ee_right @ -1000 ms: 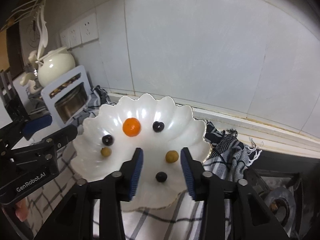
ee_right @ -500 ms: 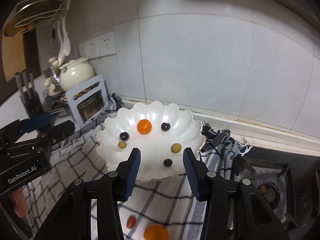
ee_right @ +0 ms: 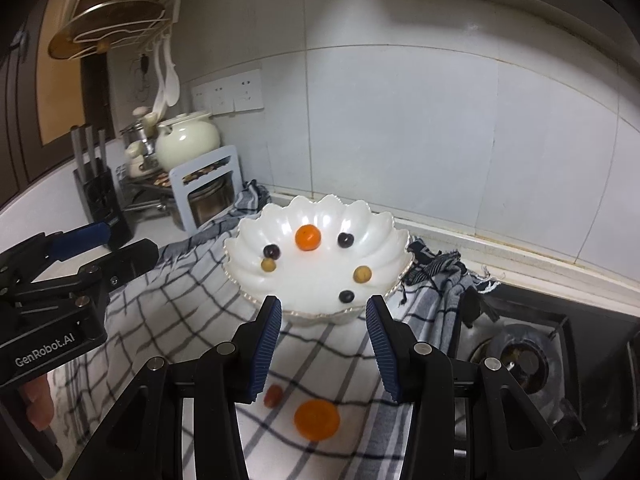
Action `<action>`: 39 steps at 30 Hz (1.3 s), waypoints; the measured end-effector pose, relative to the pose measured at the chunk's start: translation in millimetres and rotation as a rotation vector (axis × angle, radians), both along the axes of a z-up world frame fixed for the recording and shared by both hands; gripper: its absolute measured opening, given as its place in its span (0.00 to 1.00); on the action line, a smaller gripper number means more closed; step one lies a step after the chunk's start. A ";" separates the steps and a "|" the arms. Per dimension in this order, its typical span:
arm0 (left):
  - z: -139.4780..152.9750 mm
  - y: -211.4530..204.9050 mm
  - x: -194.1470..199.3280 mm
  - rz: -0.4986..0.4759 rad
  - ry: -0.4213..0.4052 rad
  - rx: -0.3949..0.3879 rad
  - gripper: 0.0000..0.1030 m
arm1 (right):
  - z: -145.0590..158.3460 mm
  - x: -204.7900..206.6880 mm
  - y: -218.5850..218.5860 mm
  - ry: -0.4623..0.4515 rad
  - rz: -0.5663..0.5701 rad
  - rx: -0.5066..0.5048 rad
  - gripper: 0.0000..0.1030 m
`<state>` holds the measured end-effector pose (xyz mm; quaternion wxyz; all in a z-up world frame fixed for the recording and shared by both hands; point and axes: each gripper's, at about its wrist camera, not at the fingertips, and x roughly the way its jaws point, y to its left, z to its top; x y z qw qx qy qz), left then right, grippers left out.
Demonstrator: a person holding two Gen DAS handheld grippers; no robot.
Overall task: Organize fruits
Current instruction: 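Withdraw both open grippers from the bowl toward the mandarin and red date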
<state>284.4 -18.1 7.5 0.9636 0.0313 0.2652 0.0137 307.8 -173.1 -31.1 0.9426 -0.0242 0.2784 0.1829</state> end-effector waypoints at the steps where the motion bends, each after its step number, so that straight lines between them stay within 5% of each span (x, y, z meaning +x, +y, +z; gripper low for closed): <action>1: -1.2 -1.2 -3.1 0.000 0.004 -0.001 0.66 | -1.1 -3.0 -0.7 -0.001 0.003 -0.001 0.44; 20: -40.1 -18.1 -48.2 0.083 0.043 -0.041 0.66 | -49.5 -23.8 -15.5 0.103 0.131 -0.019 0.44; 39: -104.5 -21.3 -56.0 0.144 0.176 -0.091 0.66 | -94.7 -12.3 -8.3 0.198 0.207 -0.076 0.44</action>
